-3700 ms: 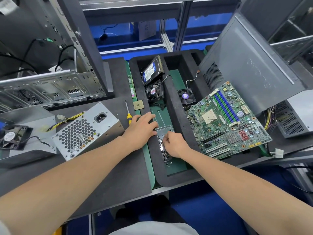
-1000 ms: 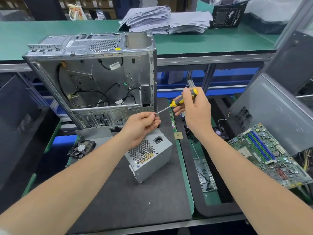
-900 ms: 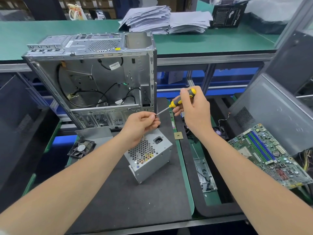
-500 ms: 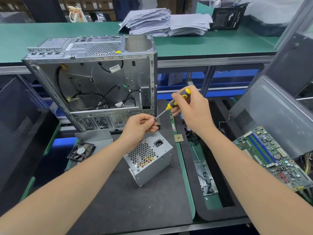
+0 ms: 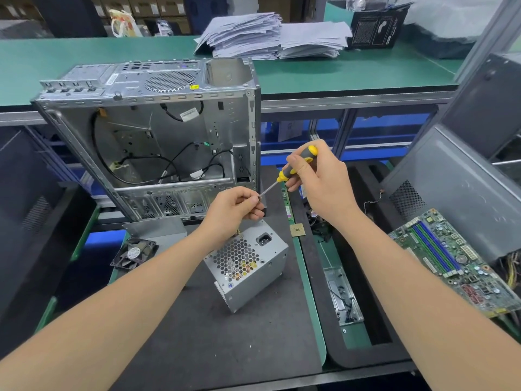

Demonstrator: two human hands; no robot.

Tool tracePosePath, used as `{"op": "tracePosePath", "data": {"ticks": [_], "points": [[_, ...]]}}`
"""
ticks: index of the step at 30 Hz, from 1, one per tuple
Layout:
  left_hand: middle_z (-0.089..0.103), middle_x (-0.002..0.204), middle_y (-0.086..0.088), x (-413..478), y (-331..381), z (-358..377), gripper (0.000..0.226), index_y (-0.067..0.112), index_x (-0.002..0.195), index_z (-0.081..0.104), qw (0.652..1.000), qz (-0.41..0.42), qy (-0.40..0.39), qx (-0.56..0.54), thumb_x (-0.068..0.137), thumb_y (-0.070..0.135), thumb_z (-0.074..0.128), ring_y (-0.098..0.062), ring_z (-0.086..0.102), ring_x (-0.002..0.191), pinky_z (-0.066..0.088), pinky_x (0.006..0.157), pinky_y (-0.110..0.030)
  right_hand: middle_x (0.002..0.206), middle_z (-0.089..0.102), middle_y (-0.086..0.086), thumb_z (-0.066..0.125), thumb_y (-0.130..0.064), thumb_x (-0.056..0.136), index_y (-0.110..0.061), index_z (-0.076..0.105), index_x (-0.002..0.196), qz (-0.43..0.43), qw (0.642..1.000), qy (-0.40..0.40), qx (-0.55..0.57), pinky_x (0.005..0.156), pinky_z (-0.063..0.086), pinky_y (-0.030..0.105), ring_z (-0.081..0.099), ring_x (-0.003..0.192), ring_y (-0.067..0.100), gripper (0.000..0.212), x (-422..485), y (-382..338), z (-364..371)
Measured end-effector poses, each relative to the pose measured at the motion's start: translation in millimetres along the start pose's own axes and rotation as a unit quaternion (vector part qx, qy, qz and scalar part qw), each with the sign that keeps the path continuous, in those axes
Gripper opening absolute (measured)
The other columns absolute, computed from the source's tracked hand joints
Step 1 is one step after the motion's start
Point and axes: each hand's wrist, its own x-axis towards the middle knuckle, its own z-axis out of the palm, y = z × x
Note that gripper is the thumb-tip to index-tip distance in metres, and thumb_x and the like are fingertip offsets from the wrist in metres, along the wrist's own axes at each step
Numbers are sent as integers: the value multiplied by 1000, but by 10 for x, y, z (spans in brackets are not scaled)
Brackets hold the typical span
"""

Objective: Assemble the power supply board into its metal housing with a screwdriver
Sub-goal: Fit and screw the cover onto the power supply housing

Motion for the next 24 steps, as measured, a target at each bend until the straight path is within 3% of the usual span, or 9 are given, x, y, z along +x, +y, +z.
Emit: {"op": "tracePosePath", "data": {"ticks": [24], "points": [[77, 88, -9, 18, -24, 21, 13, 6, 103, 70, 999, -9, -5, -42, 104, 6, 56, -20, 73, 80, 58, 73, -24, 83, 76, 2, 59, -25, 107, -11, 58, 106, -3, 1000, -7, -4, 65, 63, 33, 74, 67, 18, 14, 0, 24, -69]]}}
